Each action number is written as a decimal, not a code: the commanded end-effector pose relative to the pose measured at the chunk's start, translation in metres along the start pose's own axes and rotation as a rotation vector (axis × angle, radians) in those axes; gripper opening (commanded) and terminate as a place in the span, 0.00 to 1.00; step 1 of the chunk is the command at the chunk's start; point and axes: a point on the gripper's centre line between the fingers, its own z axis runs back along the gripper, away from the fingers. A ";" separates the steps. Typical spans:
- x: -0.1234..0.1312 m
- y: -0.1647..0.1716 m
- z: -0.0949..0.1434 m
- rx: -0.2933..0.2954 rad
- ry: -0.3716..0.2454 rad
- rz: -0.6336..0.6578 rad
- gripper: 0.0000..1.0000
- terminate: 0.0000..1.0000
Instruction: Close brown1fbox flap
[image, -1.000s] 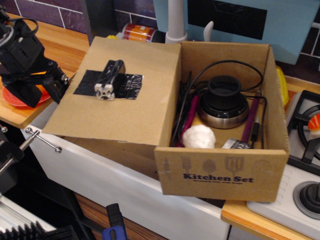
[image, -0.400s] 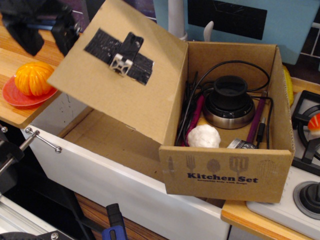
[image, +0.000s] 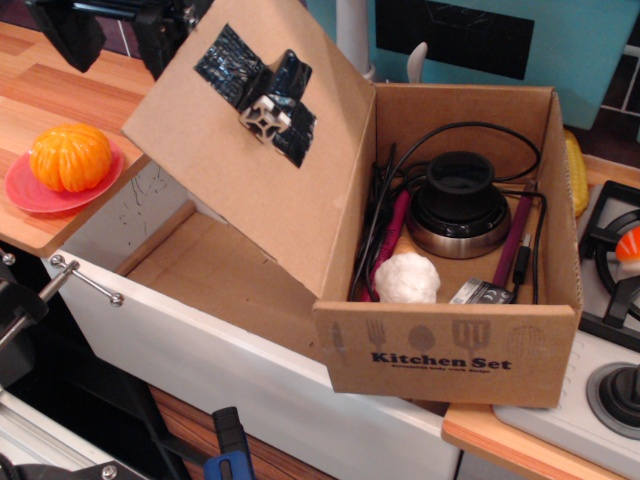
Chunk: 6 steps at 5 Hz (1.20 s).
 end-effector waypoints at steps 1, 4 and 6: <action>0.026 -0.051 0.002 -0.007 -0.036 -0.064 1.00 0.00; 0.065 -0.134 -0.003 0.065 -0.057 -0.010 1.00 0.00; 0.070 -0.154 -0.024 -0.027 -0.044 0.060 1.00 0.00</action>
